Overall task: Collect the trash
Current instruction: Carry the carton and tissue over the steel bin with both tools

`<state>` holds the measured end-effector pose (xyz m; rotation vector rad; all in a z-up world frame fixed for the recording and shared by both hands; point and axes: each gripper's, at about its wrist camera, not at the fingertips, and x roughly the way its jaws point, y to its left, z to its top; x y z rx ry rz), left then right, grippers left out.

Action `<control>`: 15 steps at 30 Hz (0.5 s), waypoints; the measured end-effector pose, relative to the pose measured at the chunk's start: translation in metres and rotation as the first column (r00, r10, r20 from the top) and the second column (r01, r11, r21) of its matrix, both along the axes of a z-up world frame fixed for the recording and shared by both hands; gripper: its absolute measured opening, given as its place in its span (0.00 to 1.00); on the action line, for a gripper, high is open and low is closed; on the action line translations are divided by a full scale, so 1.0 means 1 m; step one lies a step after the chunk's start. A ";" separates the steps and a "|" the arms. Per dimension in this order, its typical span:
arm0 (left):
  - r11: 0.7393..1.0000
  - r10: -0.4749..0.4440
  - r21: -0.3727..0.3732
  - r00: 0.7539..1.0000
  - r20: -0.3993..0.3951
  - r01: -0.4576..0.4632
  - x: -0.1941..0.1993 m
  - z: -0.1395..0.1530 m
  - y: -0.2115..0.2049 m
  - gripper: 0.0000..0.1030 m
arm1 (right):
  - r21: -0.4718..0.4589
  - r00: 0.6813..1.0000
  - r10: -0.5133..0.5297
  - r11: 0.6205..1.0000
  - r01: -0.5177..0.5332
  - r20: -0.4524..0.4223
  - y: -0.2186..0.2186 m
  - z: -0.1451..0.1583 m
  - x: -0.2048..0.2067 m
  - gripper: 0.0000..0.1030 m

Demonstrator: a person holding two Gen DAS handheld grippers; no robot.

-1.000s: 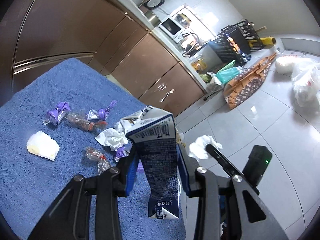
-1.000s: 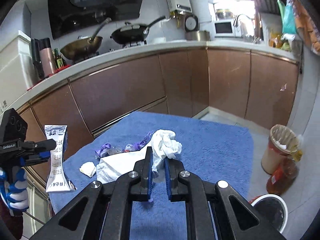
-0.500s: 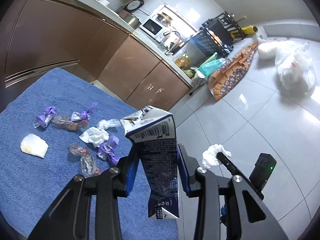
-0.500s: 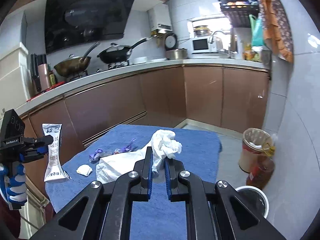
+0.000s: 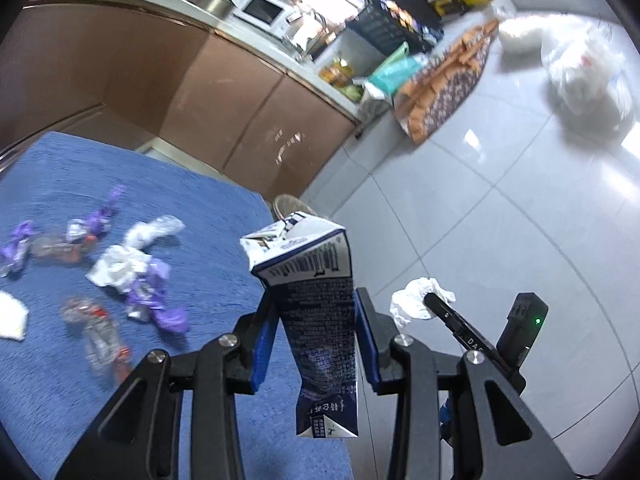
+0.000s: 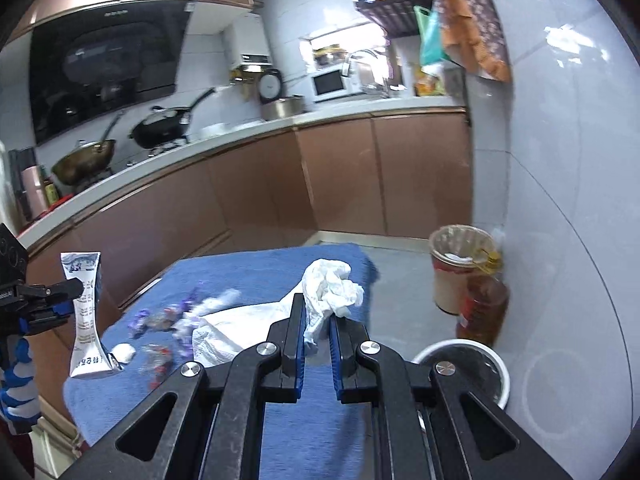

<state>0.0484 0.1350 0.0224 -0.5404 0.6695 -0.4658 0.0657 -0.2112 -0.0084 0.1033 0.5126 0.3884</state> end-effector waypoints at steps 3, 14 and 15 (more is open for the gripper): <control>0.998 -0.056 0.026 0.998 -0.028 0.056 0.029 -0.010 -0.031 0.34 | -0.031 0.997 -0.075 0.997 0.074 -0.027 -0.018 -0.016 0.012 0.10; 0.963 -0.231 0.111 0.965 -0.124 0.245 0.139 -0.059 -0.152 0.34 | -0.087 0.944 -0.294 0.955 0.283 -0.150 -0.082 -0.084 0.055 0.12; 0.960 -0.240 0.115 0.962 -0.131 0.255 0.147 -0.064 -0.161 0.34 | -0.092 0.940 -0.303 0.952 0.292 -0.157 -0.086 -0.088 0.057 0.12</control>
